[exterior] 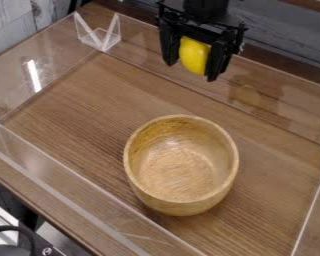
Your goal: Put the lemon in the brown bowl
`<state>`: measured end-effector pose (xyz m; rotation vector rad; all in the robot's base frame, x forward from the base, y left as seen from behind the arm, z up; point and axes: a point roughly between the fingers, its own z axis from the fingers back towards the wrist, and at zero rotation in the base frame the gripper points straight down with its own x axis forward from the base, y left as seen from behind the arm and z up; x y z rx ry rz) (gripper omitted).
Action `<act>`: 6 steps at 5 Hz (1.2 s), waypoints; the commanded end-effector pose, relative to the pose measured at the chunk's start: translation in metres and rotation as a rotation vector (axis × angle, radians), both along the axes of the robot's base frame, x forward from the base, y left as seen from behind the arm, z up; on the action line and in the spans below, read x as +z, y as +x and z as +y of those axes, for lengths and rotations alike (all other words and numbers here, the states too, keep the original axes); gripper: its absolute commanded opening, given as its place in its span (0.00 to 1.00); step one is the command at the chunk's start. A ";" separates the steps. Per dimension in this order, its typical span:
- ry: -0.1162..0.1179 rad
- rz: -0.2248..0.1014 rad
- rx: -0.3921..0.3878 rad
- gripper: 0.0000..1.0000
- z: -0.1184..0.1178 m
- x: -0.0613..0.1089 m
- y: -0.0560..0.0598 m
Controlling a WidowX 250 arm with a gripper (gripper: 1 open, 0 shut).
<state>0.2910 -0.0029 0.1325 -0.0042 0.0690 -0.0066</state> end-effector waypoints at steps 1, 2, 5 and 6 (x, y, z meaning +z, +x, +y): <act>-0.006 0.008 0.016 0.00 -0.008 -0.003 -0.023; -0.017 0.025 0.020 0.00 -0.017 -0.010 -0.046; -0.019 0.025 0.030 0.00 -0.034 -0.028 -0.070; -0.021 0.026 0.031 0.00 -0.036 -0.030 -0.072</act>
